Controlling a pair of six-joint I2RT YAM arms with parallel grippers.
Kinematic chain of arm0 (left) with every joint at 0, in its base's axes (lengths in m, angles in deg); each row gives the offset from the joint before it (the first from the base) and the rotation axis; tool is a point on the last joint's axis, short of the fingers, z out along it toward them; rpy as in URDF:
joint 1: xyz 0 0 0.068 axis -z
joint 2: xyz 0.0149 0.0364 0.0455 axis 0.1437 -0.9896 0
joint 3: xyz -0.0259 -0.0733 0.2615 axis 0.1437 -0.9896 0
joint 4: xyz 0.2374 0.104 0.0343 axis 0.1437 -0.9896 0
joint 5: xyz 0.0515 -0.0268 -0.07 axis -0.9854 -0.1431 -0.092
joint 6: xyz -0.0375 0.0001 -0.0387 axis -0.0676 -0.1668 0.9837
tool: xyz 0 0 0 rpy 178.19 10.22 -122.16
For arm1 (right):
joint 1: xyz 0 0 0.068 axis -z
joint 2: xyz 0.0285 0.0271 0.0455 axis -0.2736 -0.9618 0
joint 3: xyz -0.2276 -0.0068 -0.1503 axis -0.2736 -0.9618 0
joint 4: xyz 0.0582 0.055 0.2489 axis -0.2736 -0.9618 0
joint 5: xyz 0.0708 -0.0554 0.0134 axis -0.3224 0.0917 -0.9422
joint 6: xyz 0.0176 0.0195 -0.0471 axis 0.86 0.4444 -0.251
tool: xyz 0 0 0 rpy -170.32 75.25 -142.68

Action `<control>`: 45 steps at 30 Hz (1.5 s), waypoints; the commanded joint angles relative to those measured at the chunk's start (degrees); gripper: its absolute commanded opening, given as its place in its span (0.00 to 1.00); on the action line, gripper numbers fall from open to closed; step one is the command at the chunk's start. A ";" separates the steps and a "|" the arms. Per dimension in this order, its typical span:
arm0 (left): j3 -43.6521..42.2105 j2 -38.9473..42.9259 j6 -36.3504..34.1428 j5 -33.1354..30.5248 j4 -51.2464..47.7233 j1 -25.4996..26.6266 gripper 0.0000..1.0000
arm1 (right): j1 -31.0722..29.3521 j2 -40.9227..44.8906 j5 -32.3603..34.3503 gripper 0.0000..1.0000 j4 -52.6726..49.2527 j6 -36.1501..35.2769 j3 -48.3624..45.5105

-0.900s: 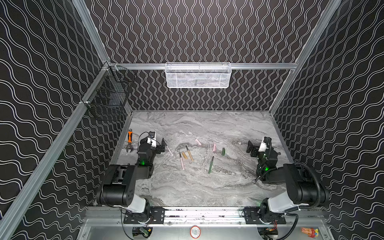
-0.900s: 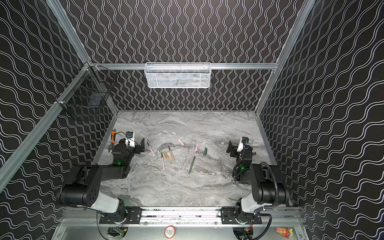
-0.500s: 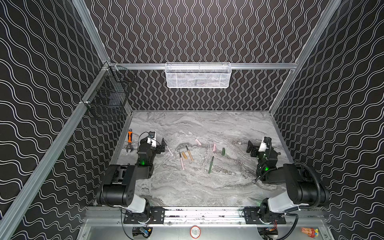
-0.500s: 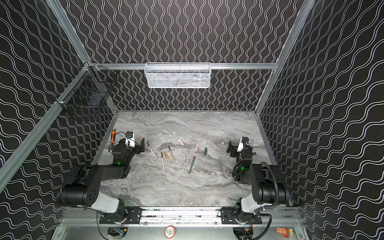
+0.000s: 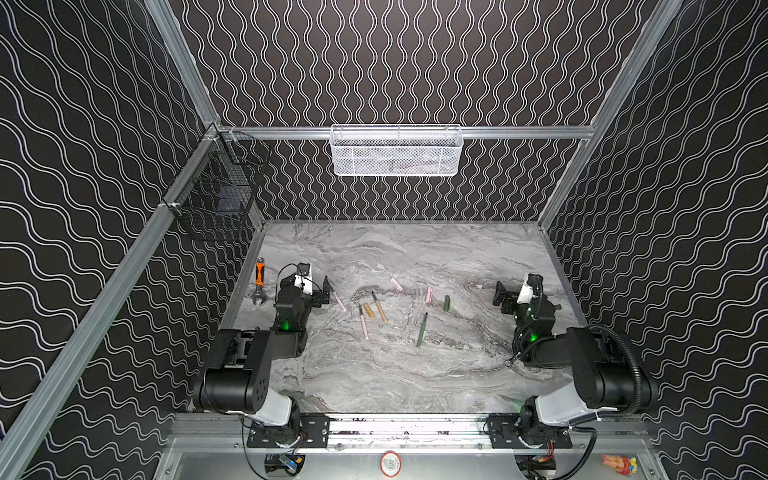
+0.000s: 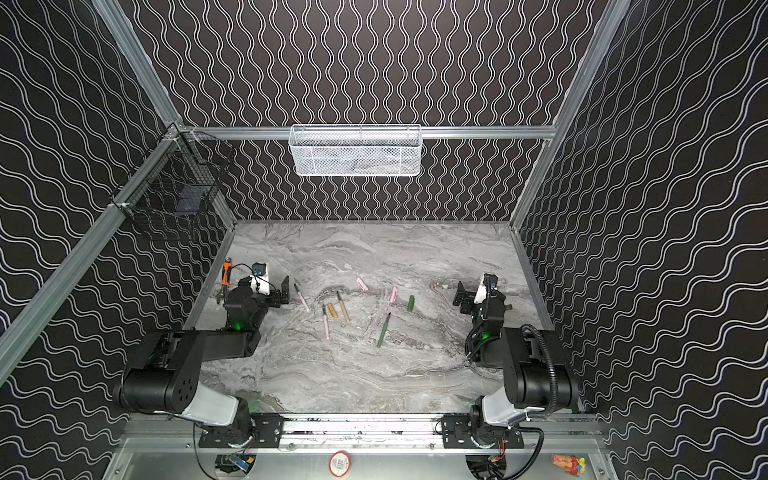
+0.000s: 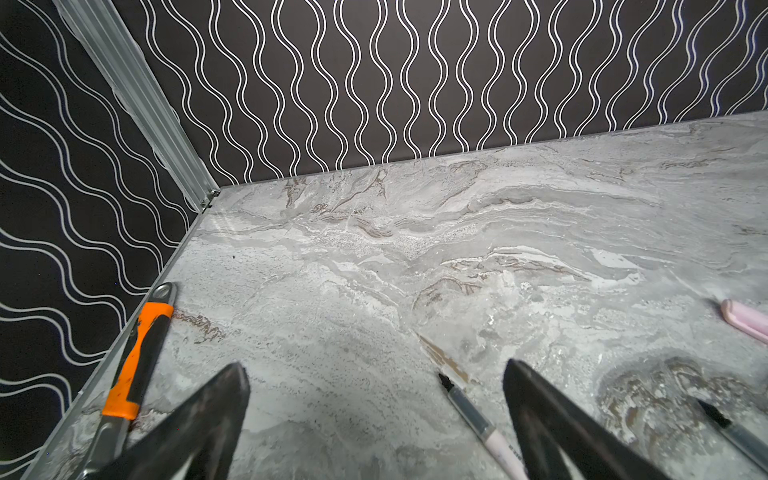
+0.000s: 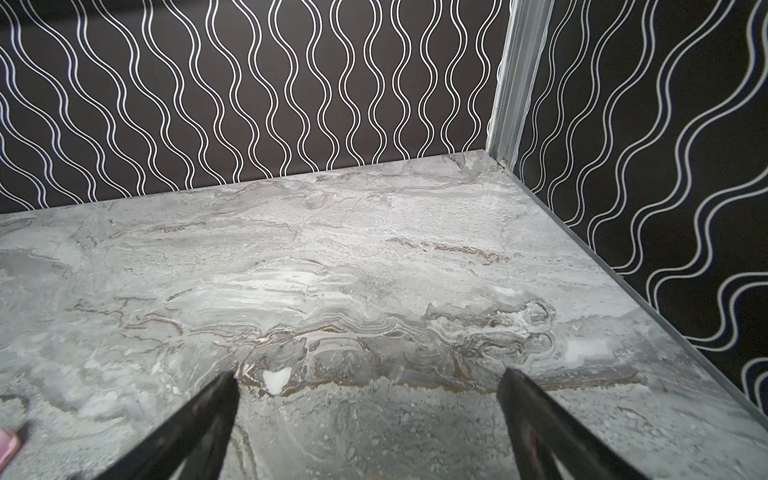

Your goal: Insert the pens into the pen caps

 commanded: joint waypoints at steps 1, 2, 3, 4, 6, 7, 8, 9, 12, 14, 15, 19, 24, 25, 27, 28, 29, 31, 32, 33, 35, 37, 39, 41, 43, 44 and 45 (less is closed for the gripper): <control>0.08 0.10 0.58 0.53 1.63 -0.01 0.99 | -0.01 -0.05 0.23 0.99 1.15 -0.24 0.09; 0.10 0.10 0.58 0.52 1.61 -0.02 0.99 | -0.06 -0.05 0.20 1.00 1.17 -0.18 0.09; 0.04 0.10 0.58 0.53 1.65 0.00 0.99 | -0.05 -0.05 0.18 0.99 1.12 -0.19 0.09; 0.04 0.10 0.57 0.52 1.65 -0.02 0.99 | -0.03 -0.05 0.21 0.99 1.12 -0.18 0.09; 0.08 0.10 0.58 0.52 1.59 -0.02 0.99 | -0.06 -0.08 0.23 1.00 1.11 -0.17 0.09; 0.05 0.15 0.58 0.55 1.63 -0.01 0.99 | -0.05 -0.05 0.25 1.00 1.10 -0.23 0.09; 0.05 0.10 0.57 0.51 1.60 -0.02 0.99 | -0.01 -0.07 0.24 0.99 1.18 -0.20 0.09; 0.09 0.10 0.57 0.51 1.64 -0.02 0.99 | -0.06 -0.04 0.20 0.99 1.12 -0.24 0.09; 0.12 0.10 0.58 0.53 1.61 0.00 0.99 | -0.05 -0.05 0.22 1.00 1.11 -0.25 0.09; 0.05 0.10 0.65 0.50 1.61 -0.02 0.99 | 0.00 -0.04 0.19 1.00 1.17 -0.21 0.09; 0.07 0.10 0.58 0.50 1.61 -0.02 0.99 | -0.03 -0.07 0.21 1.00 1.11 -0.25 0.04; 0.06 0.10 0.59 0.50 1.61 0.01 0.99 | -0.06 -0.15 0.12 1.00 1.05 -0.16 0.22; 0.04 0.10 0.58 0.51 1.65 0.00 0.99 | -0.05 -0.12 0.15 0.99 1.01 -0.19 0.27; 0.04 0.11 0.58 0.53 1.65 0.00 0.99 | -0.02 -0.08 0.15 1.00 0.97 -0.21 0.18; 0.07 0.11 0.59 0.51 1.64 -0.01 0.99 | -0.05 -0.07 0.13 1.00 1.03 -0.24 0.18; 0.08 0.12 0.58 0.55 1.50 -0.01 0.99 | -0.01 -0.07 0.03 1.00 0.99 -0.16 0.19; 0.13 0.02 0.62 0.66 1.41 -0.02 0.99 | -0.01 -0.17 0.13 1.00 1.02 -0.16 0.23; 0.15 0.02 0.56 0.68 1.39 -0.01 0.99 | 0.04 -0.18 0.19 0.99 0.97 0.18 0.21; 0.16 0.08 0.58 0.56 1.55 -0.02 0.99 | -0.03 -0.13 0.26 0.99 0.93 0.11 0.27; 0.08 0.14 0.54 0.52 1.44 -0.01 0.99 | 0.01 -0.11 0.23 1.00 0.91 -0.03 0.26; 0.06 0.08 0.62 0.51 1.51 -0.02 0.99 | -0.03 -0.13 0.21 0.99 0.92 -0.01 0.26; 0.12 0.06 0.58 0.52 1.57 -0.02 0.99 | 0.04 -0.08 0.10 1.00 0.87 0.26 0.22; 0.11 0.08 0.57 0.52 1.56 -0.02 0.99 | 0.03 -0.05 -0.03 0.99 0.87 0.44 0.27; 0.32 -0.05 0.78 0.93 1.18 -0.02 0.99 | 0.12 -0.04 -0.10 1.00 0.90 0.45 0.18; 0.37 0.01 0.58 0.43 0.98 0.00 0.99 | 0.12 -0.04 0.01 1.00 0.96 0.10 0.18; 0.15 0.06 0.58 0.43 1.49 -0.02 0.99 | 0.13 -0.08 -0.07 0.99 0.94 -0.12 0.20; -0.17 0.39 0.65 -0.12 1.93 0.06 0.99 | 0.12 0.08 0.53 0.99 1.40 -0.02 0.24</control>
